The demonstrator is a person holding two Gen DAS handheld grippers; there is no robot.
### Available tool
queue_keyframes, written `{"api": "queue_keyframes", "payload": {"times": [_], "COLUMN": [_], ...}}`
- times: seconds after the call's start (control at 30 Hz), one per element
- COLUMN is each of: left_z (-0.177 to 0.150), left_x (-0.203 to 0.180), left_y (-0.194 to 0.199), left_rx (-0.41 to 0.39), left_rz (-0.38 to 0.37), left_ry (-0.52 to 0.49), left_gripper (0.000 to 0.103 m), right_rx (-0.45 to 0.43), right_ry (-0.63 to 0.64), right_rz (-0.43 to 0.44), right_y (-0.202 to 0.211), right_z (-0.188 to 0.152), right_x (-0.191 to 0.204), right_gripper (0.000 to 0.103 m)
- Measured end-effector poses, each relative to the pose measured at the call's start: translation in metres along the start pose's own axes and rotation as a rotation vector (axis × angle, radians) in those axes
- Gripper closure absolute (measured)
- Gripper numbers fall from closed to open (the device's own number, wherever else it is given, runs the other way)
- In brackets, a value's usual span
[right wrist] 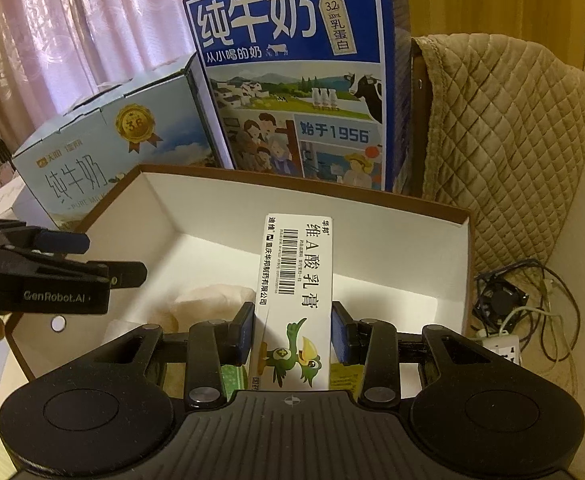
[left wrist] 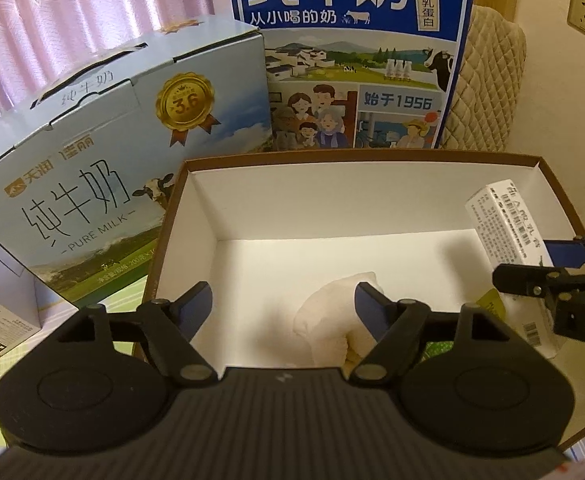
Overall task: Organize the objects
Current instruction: 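Open the left tool dropping the towel while the right tool releases the cream box inside, then move both tools back from the brown box toward the remaining table items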
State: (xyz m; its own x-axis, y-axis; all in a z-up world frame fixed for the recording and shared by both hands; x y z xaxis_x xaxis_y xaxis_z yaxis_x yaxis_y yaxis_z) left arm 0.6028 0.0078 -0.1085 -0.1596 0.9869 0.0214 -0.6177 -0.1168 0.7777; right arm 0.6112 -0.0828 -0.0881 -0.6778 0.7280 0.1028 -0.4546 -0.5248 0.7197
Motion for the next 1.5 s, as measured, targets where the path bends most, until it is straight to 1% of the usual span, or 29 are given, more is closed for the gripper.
{"api": "queue_keyframes", "payload": {"times": [0.17, 0.2, 0.23, 0.27, 0.3, 0.33, 0.5, 0.6, 0.97, 1.2, 1.5], "left_z": [-0.001, -0.001, -0.001, -0.001, -0.001, -0.001, -0.004, -0.007, -0.027, -0.049, -0.087], "left_x": [0.000, 0.000, 0.001, 0.001, 0.001, 0.000, 0.000, 0.000, 0.002, 0.002, 0.004], "left_y": [0.005, 0.006, 0.007, 0.009, 0.011, 0.013, 0.025, 0.033, 0.080, 0.118, 0.169], "left_rx": [-0.003, -0.004, -0.005, -0.007, -0.009, -0.011, -0.022, -0.026, -0.050, -0.065, -0.084], "left_rz": [-0.009, -0.010, -0.010, -0.012, -0.016, -0.019, -0.030, -0.036, -0.051, -0.068, -0.084], "left_ry": [0.008, 0.011, 0.015, 0.021, 0.024, 0.026, 0.036, 0.048, 0.093, 0.127, 0.169], "left_gripper": [0.025, 0.023, 0.021, 0.021, 0.020, 0.019, 0.017, 0.013, 0.012, 0.012, 0.012], "right_rx": [-0.071, -0.089, -0.101, -0.113, -0.126, -0.138, -0.138, -0.126, -0.127, -0.130, -0.122], "right_ry": [0.002, 0.002, 0.003, 0.002, 0.002, 0.001, -0.013, -0.024, -0.024, -0.032, -0.026], "right_rz": [0.004, 0.003, -0.005, -0.014, -0.020, -0.023, -0.011, -0.013, -0.035, -0.039, 0.016], "right_y": [0.004, 0.006, 0.008, 0.010, 0.013, 0.016, 0.030, 0.039, 0.085, 0.117, 0.154], "right_z": [0.012, 0.015, 0.017, 0.019, 0.021, 0.023, 0.020, 0.013, -0.018, -0.037, -0.065], "right_x": [0.004, 0.005, 0.005, 0.005, 0.005, 0.005, 0.005, 0.004, 0.007, 0.017, 0.045], "right_gripper": [0.067, 0.064, 0.060, 0.047, 0.037, 0.036, 0.036, 0.035, 0.034, 0.034, 0.034]}}
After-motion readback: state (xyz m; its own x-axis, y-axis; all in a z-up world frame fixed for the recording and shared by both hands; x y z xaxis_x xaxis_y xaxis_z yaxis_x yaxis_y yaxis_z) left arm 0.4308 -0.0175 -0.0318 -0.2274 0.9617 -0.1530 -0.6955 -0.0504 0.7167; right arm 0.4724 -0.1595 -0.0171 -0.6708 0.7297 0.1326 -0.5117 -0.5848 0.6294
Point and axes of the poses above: each gripper's, at about its wrist camera, not at the fingertips, and y roughly against the way its jaws point, x to its left, z to its top, the point moved 9 cm from there along -y, roughly the way its jaws point, and after that the axes turned 6 degrees about y, right-handed, at the moved point
